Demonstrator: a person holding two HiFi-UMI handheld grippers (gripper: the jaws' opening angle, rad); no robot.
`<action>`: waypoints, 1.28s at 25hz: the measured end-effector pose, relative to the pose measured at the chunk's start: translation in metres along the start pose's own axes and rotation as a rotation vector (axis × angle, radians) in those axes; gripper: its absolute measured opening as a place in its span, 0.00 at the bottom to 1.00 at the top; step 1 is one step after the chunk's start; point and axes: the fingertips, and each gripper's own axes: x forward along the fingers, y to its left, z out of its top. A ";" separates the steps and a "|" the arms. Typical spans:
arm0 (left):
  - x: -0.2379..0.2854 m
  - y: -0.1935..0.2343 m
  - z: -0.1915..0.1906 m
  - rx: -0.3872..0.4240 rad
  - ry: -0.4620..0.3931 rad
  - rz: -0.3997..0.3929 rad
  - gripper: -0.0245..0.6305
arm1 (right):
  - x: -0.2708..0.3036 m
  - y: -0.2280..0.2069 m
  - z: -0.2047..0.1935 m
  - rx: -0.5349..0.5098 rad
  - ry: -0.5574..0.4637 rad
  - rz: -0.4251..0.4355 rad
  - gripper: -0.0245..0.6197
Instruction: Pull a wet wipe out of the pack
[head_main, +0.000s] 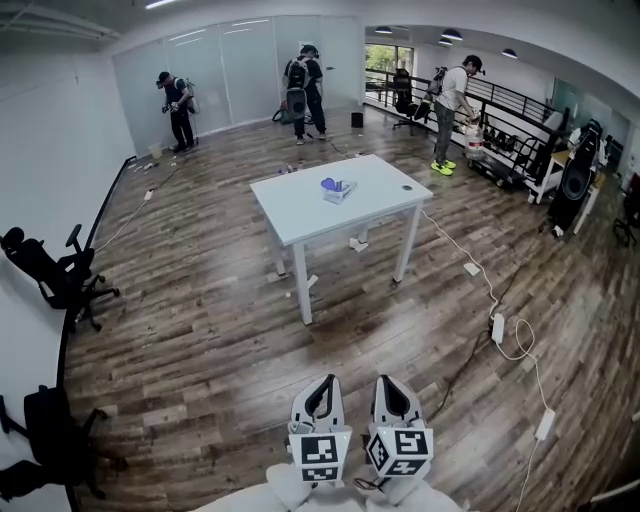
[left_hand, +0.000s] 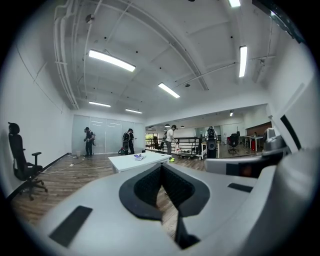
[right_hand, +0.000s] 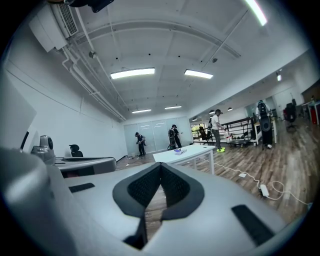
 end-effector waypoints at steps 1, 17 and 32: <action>0.001 0.000 0.001 -0.001 -0.002 0.000 0.04 | 0.001 -0.001 0.000 -0.001 0.001 0.000 0.05; 0.028 0.008 -0.002 -0.006 -0.011 0.001 0.04 | 0.027 -0.012 0.004 -0.013 -0.007 -0.005 0.05; 0.086 0.021 -0.001 -0.009 -0.012 -0.004 0.04 | 0.082 -0.030 0.015 -0.025 -0.005 -0.002 0.05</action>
